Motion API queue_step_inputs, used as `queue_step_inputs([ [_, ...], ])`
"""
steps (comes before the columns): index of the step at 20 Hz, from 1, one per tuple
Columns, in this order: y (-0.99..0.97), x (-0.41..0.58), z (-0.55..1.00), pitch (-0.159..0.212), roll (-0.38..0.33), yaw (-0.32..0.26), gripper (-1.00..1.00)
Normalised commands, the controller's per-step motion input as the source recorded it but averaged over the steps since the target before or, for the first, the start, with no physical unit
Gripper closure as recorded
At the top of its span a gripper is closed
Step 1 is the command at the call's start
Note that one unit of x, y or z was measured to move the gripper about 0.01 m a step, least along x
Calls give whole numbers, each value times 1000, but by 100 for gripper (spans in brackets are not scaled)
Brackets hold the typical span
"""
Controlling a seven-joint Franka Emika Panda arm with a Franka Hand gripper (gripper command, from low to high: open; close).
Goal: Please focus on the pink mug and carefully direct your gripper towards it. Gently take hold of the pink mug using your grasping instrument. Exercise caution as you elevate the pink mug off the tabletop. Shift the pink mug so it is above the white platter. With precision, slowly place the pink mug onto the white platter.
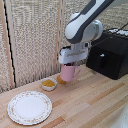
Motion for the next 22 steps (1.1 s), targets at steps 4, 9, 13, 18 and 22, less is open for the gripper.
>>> queue_step_inputs([
  [4, 811, 436, 238, 98, 0, 71, 100],
  [9, 858, 417, 165, 45, -2, 36, 100],
  [13, 880, 393, 113, 19, -10, 18, 100],
  [18, 886, 371, 59, 16, -22, 14, 100],
  [22, 858, 266, -119, 43, -81, 16, 100],
])
